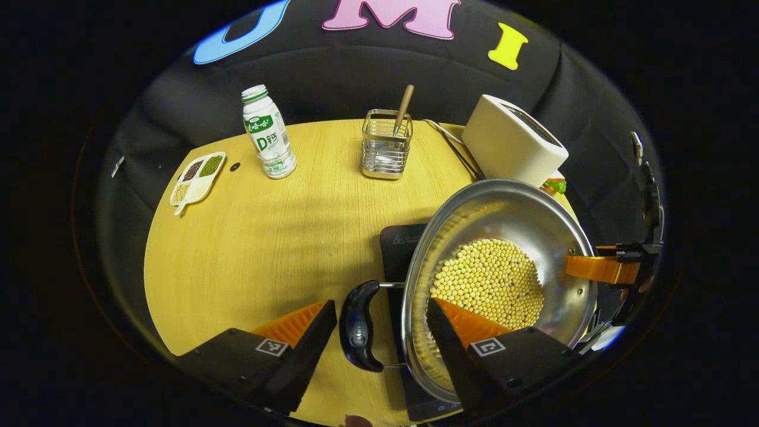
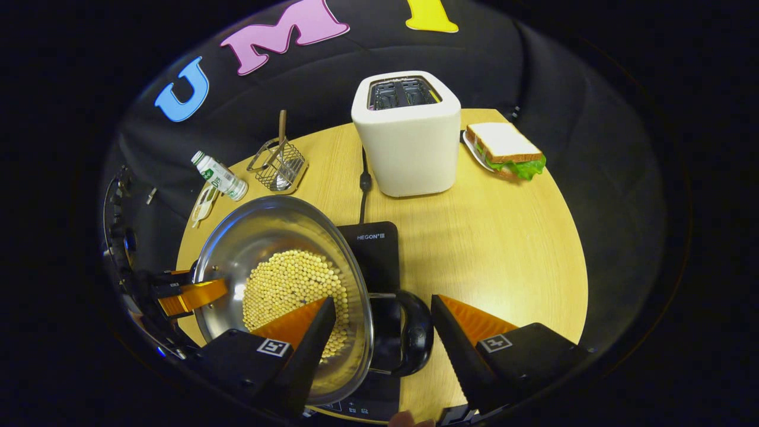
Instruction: First push the handle of the pot to place it horizontally, then grasp the pot with both hands and set it on the induction cooktop.
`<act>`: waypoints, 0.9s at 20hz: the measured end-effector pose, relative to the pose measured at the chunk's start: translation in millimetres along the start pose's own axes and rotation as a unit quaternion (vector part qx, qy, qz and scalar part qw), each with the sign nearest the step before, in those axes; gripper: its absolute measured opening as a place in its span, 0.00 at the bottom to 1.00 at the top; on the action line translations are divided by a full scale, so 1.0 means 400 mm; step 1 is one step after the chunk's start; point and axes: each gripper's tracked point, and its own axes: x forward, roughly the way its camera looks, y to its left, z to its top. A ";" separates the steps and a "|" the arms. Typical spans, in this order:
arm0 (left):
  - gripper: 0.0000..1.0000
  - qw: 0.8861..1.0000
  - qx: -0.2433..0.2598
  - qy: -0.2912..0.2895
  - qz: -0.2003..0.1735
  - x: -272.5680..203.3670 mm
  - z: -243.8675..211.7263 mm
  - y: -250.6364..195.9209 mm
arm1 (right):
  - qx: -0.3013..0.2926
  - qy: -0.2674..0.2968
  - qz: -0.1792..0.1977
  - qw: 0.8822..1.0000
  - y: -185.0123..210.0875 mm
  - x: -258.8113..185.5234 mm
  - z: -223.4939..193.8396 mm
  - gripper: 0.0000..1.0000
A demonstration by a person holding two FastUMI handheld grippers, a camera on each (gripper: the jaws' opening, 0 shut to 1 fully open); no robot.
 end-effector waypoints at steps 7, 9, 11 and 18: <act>0.95 0.999 -0.010 -0.044 -0.002 -0.081 0.016 0.003 | 0.008 -0.070 -0.007 0.997 0.015 -0.081 0.049 0.99; 0.95 0.997 -0.011 -0.070 -0.006 -0.112 0.029 -0.002 | 0.006 -0.102 -0.012 0.995 0.024 -0.111 0.069 0.99; 0.96 0.995 -0.007 -0.098 -0.009 -0.149 0.042 -0.009 | 0.004 -0.134 -0.017 0.991 0.027 -0.152 0.088 0.99; 0.95 0.979 -0.010 -0.206 -0.009 -0.312 0.117 -0.013 | -0.005 -0.244 -0.035 0.969 0.040 -0.327 0.174 0.99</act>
